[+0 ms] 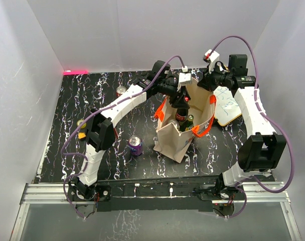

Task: Place the beverage into the canvas bag
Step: Place the drink in the canvas bag.

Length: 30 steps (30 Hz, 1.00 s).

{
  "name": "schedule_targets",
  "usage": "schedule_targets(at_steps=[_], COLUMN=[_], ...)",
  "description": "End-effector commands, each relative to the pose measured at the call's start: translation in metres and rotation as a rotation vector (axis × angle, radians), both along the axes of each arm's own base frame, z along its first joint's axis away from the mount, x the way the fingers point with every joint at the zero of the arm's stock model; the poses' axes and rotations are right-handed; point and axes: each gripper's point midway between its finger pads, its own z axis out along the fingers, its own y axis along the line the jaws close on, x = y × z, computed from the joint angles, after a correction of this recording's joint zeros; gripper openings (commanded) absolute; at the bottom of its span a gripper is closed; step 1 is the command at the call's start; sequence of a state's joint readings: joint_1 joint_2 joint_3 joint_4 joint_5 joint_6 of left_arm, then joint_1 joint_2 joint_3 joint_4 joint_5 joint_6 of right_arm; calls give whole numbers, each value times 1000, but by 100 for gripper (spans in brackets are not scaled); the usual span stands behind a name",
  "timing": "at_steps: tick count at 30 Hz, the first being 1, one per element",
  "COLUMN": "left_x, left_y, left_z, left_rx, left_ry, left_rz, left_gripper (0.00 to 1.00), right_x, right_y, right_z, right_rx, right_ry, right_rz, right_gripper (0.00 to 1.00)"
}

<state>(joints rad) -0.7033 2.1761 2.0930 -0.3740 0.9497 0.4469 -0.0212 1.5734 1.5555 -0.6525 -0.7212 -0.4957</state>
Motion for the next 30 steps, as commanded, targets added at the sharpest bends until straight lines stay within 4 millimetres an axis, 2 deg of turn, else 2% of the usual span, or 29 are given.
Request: schedule_targets(at_steps=[1,4,9,14,18,19,25,29,30], left_x=[-1,0,1,-4,-1,-1,10,39,55], left_y=[-1,-1,-1,6,18,22,58,99,115], left_z=[21,25,43,69,94,104,134,147,145], left_rx=[-40,-48,-81,-113,-140,-153,-149,-103,-65], left_ry=[-17,-18,-32,-75,-132,-153,-225,-281,-307], left_rz=[2,12,30,43,100,114,267,530,652], left_gripper=[54,64,83,94,97,97,97,97,97], right_x=[-5,-6,-7,-10,-8,-8,-5,-2,-2], right_y=[1,1,1,2,2,2,3,3,3], right_z=[34,34,35,38,43,44,47,52,53], right_rx=[0,2,11,24,39,46,72,81,83], right_ry=[-111,-109,-105,-103,-106,-105,-94,-98,-98], right_rz=[0,-2,-5,-13,-33,-36,-53,-61,-65], right_gripper=[8,8,8,8,11,12,16,18,18])
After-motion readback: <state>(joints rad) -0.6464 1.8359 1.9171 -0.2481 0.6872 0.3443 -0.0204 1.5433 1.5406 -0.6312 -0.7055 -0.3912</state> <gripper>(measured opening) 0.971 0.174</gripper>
